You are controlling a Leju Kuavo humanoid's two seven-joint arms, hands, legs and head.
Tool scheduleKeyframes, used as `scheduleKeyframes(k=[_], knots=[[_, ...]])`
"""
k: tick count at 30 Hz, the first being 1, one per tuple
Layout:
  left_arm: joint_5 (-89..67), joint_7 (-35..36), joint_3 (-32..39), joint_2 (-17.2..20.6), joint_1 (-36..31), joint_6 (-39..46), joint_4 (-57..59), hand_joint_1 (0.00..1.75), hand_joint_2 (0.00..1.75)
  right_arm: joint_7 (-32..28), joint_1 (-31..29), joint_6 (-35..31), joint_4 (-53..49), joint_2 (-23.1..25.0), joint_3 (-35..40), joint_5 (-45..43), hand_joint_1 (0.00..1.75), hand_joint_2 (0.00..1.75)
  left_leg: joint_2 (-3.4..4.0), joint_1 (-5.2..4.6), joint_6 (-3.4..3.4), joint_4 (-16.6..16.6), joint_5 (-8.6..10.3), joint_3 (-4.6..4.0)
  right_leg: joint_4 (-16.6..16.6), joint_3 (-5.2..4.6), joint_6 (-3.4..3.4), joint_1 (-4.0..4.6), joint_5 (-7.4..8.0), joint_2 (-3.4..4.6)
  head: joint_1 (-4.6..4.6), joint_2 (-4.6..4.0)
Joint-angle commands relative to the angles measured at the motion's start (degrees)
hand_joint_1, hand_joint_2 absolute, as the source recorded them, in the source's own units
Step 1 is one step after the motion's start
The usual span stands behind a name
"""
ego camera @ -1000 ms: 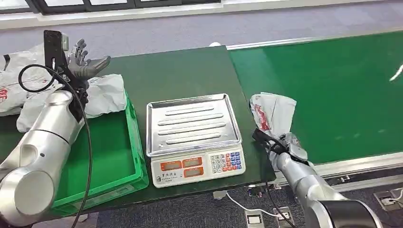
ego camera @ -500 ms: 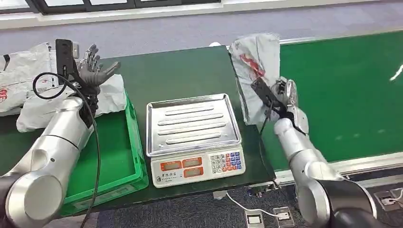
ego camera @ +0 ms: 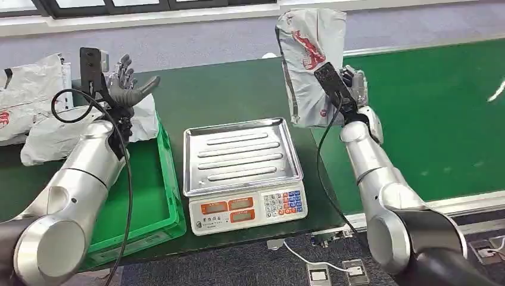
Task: Moved the parcel from conveyor to table for the left to box.
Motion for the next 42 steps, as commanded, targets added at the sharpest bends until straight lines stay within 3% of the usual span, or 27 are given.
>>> scheduleKeyframes(k=[1,6,10,19,24,27,42], knots=[[-0.09,0.43,-2.21,-0.40,-2.59,-0.28,3.06,0.00,1.75,-0.13,-3.20,0.58,5.14,1.79,0.06,-0.34,1.75,1.75,0.02,0.04,-0.01,0.02,-0.07,0.10,-0.02,0.11,-0.04,0.04,-0.05,0.07,0.00,0.00],[-0.05,0.31,-2.40,-1.20,-2.45,-0.42,3.00,0.00,1.75,0.46,-2.71,3.92,5.82,2.91,1.40,-0.93,1.75,1.75,0.05,0.02,0.00,0.02,-0.06,0.08,0.00,0.07,-0.02,0.02,-0.03,0.09,0.00,0.00],[0.65,-0.13,-2.35,-3.86,-3.37,-0.56,3.09,0.00,1.75,0.87,-3.23,10.76,8.24,7.00,3.15,-2.52,1.75,1.75,0.03,0.08,-0.01,0.02,-0.07,0.12,-0.04,0.13,-0.04,0.08,-0.03,0.08,0.00,0.00],[1.19,-0.02,-3.09,-4.98,-4.18,-1.12,3.52,0.00,1.75,-0.05,-4.32,21.13,10.71,14.13,9.60,-2.36,1.75,1.75,0.17,0.08,-0.03,0.04,-0.12,0.15,0.01,0.09,-0.07,0.12,-0.06,0.26,0.00,0.00],[1.29,0.00,-3.16,-4.89,-4.26,-1.13,3.63,0.00,1.75,-0.51,-4.13,21.87,10.65,14.88,10.35,-2.49,1.75,1.75,0.11,0.04,-0.02,0.02,-0.07,0.06,0.02,0.01,-0.04,0.09,-0.04,0.17,0.00,0.00],[1.37,0.49,-3.57,-4.91,-4.43,-1.22,4.12,0.00,1.75,0.27,-3.83,21.74,10.07,17.95,12.72,-2.55,1.75,1.75,0.22,0.07,-0.03,0.00,-0.12,0.19,0.01,0.11,-0.06,0.15,-0.05,0.32,0.00,0.00],[1.38,0.63,-3.82,-5.13,-4.40,-1.15,4.11,0.00,1.75,0.35,-3.82,21.81,9.88,17.48,13.30,-3.22,1.75,1.75,0.00,0.07,-0.03,0.02,-0.07,0.14,0.02,0.14,-0.06,0.06,-0.08,0.06,0.00,0.00]])
